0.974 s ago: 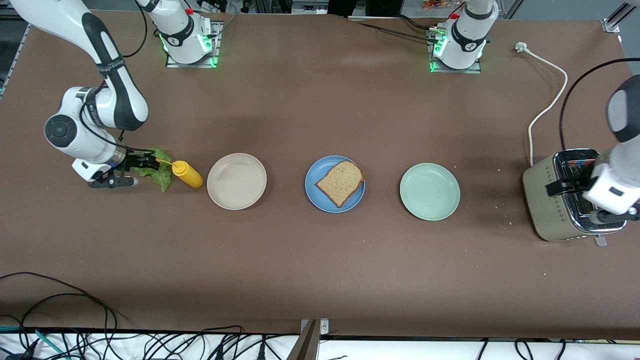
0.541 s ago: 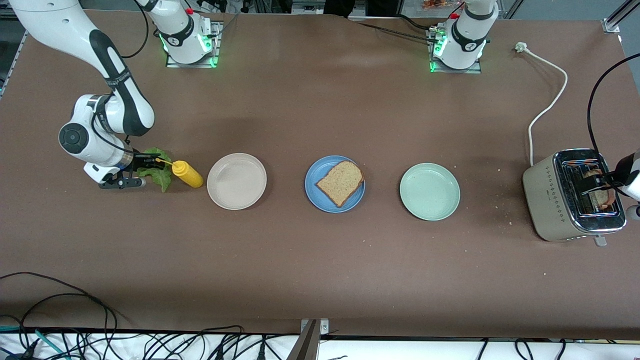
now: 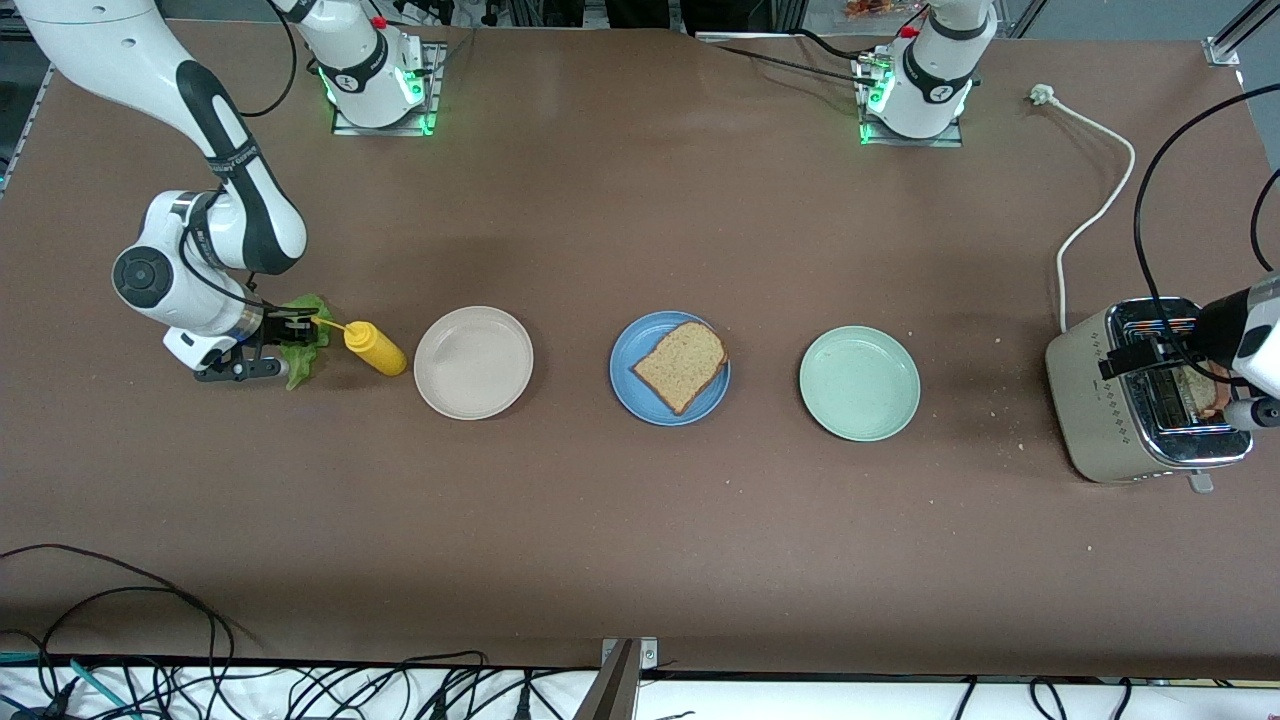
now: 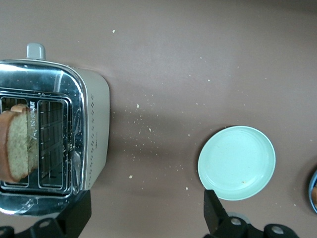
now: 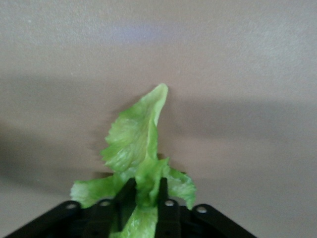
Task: Make sandwich in blue plate with both arms
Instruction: 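Grasp the lettuce leaf with the right gripper while the left gripper withdraws, then lift the lettuce leaf with the right gripper toward the blue plate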
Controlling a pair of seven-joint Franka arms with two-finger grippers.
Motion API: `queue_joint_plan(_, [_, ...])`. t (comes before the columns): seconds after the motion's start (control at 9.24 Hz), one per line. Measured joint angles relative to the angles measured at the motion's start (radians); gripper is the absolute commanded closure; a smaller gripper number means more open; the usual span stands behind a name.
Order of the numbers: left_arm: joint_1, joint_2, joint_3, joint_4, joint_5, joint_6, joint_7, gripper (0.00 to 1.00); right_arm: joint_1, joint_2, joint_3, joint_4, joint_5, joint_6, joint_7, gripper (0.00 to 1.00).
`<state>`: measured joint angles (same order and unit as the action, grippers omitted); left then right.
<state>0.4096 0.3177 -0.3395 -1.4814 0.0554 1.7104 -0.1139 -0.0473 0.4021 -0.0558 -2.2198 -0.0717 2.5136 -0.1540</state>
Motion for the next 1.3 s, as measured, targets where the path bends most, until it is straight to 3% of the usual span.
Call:
queue_joint_plan(0.32, [0.0, -0.046, -0.003, 0.0, -0.003, -0.021, 0.001, 0.0, -0.004, -0.009, -0.001, 0.036, 0.0, -0.001, -0.008, 1.0])
queue_joint_plan(0.43, [0.0, -0.049, -0.003, 0.0, -0.003, -0.021, 0.001, 0.0, -0.004, -0.023, -0.001, 0.067, 0.0, -0.059, -0.018, 1.0])
queue_joint_plan(0.54, [0.0, -0.049, -0.003, 0.0, -0.003, -0.021, 0.001, 0.0, -0.004, -0.043, -0.001, 0.131, 0.0, -0.172, -0.032, 1.0])
queue_joint_plan(0.97, [-0.016, -0.05, -0.015, 0.002, -0.003, -0.021, 0.002, 0.0, 0.01, -0.097, 0.02, 0.579, 0.0, -0.798, -0.049, 1.0])
queue_joint_plan(1.08, [-0.026, -0.05, -0.014, 0.002, -0.003, -0.021, 0.001, 0.0, 0.029, -0.1, 0.026, 0.659, 0.001, -0.878, -0.048, 1.0])
queue_joint_plan(1.3, [-0.027, -0.05, -0.01, 0.002, -0.003, -0.021, 0.001, 0.0, 0.092, -0.097, 0.033, 0.713, 0.026, -0.921, 0.036, 1.0])
